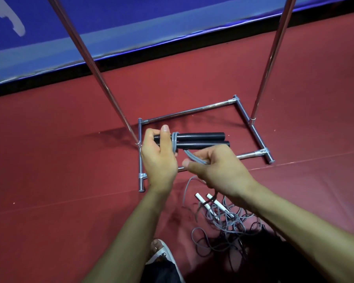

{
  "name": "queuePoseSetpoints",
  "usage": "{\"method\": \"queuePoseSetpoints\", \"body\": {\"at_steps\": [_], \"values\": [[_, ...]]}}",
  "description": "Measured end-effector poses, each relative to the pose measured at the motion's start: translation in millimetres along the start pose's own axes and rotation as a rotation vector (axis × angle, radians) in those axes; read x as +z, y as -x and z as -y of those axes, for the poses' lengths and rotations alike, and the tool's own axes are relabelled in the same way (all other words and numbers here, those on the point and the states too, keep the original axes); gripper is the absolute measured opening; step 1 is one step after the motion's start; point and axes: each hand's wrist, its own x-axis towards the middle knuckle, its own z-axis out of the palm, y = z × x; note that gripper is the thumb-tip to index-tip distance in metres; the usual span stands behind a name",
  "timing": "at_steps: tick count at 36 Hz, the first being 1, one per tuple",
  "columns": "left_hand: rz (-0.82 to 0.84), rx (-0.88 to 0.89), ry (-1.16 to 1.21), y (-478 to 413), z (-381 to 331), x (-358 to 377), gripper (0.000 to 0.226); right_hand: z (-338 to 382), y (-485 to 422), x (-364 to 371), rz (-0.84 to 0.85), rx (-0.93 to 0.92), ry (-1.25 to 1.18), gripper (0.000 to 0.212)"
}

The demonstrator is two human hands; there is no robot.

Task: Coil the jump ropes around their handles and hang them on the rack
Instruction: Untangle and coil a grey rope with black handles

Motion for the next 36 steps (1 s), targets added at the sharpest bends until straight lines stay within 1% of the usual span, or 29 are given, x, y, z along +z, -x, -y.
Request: {"method": "queuePoseSetpoints", "body": {"at_steps": [2,3,5,6,9,11,13,16,19,22,25,27,29,32,35,36], "values": [[0.022,0.040,-0.052,0,1,-1,0.028,3,2,-4,-0.015,-0.101,0.328,0.047],[0.034,0.049,-0.076,0,2,-1,0.027,3,3,-6,-0.027,-0.147,0.453,0.042],[0.051,0.048,-0.099,1,5,-1,0.026,4,4,-11,-0.103,-0.232,0.596,0.020],[0.056,0.041,-0.108,2,6,-1,0.026,5,3,-12,-0.148,-0.261,0.649,0.013],[0.083,0.019,-0.126,2,7,-1,0.027,6,0,-17,-0.184,-0.322,0.748,0.020],[0.116,0.019,-0.132,1,9,-1,0.028,5,-3,-20,-0.208,-0.486,0.820,0.021],[0.170,0.033,-0.138,1,11,-1,0.029,1,-5,-25,-0.243,-0.623,0.855,0.027],[0.284,0.056,-0.147,6,10,-1,0.030,-5,-13,-38,-0.197,-0.672,0.772,0.035],[0.400,0.000,-0.094,12,6,0,0.030,-4,-21,-49,-0.109,-0.644,0.653,0.034],[0.433,-0.033,-0.048,15,1,0,0.032,-3,-26,-58,-0.025,-0.613,0.539,0.028],[0.468,-0.105,0.074,16,-4,-1,0.033,-3,-27,-65,0.044,-0.498,0.317,0.011],[0.507,-0.144,0.138,18,-7,-2,0.035,-5,-26,-67,0.111,-0.389,0.133,0.010],[0.545,-0.170,0.186,19,-8,-2,0.031,-5,-25,-69,0.189,-0.305,0.007,0.010],[0.569,-0.180,0.200,18,-9,-2,0.029,-6,-23,-71,0.266,-0.248,-0.061,0.011],[0.567,-0.173,0.181,15,-8,-6,0.030,-6,-22,-74,0.345,-0.219,-0.091,0.007],[0.562,-0.179,0.182,14,-7,-7,0.030,-6,-21,-76,0.373,-0.210,-0.105,0.010]]}}
